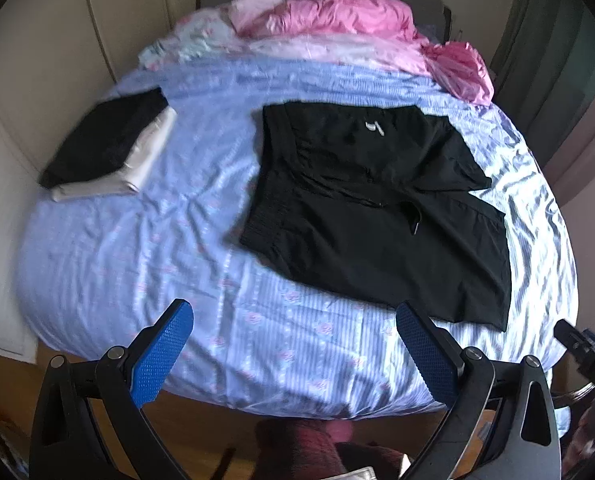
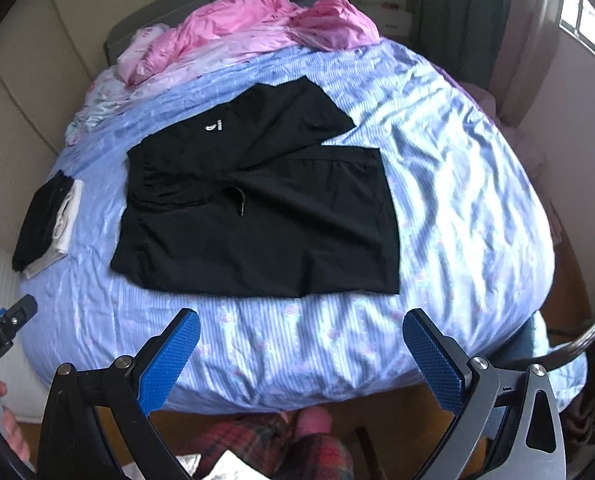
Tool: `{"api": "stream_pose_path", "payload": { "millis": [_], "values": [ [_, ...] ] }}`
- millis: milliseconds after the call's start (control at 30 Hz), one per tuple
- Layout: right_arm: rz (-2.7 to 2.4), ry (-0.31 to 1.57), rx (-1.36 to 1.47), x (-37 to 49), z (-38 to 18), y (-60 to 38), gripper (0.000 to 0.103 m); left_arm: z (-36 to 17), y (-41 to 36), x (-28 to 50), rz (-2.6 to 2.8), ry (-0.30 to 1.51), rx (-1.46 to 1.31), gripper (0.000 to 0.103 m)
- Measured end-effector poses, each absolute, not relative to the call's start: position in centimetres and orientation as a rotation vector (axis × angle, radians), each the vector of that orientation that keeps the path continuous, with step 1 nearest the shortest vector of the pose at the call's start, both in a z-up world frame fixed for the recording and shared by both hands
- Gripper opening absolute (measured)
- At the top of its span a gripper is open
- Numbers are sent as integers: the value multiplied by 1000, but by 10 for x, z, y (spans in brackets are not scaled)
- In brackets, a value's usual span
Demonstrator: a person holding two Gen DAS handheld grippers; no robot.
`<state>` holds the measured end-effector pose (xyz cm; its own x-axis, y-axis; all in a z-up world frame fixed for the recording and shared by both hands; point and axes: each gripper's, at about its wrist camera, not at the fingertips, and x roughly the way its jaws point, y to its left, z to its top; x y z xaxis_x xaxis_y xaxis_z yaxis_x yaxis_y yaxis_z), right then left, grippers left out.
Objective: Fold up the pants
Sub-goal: 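Lower both grippers to the hem of the black shorts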
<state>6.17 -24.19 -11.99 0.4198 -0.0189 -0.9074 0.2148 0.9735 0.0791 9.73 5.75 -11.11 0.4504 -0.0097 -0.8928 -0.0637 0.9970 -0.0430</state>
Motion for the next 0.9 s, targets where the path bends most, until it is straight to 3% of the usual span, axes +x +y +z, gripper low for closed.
{"api": "stream_pose_path", "payload": {
  "millis": [533, 900],
  "values": [
    [-340, 1318, 409, 109, -264, -259, 102, -251, 67, 185, 64, 1304, -114, 103],
    [-358, 1358, 514, 128, -329, -263, 92, -322, 74, 215, 117, 1354, -224, 102]
  ]
}}
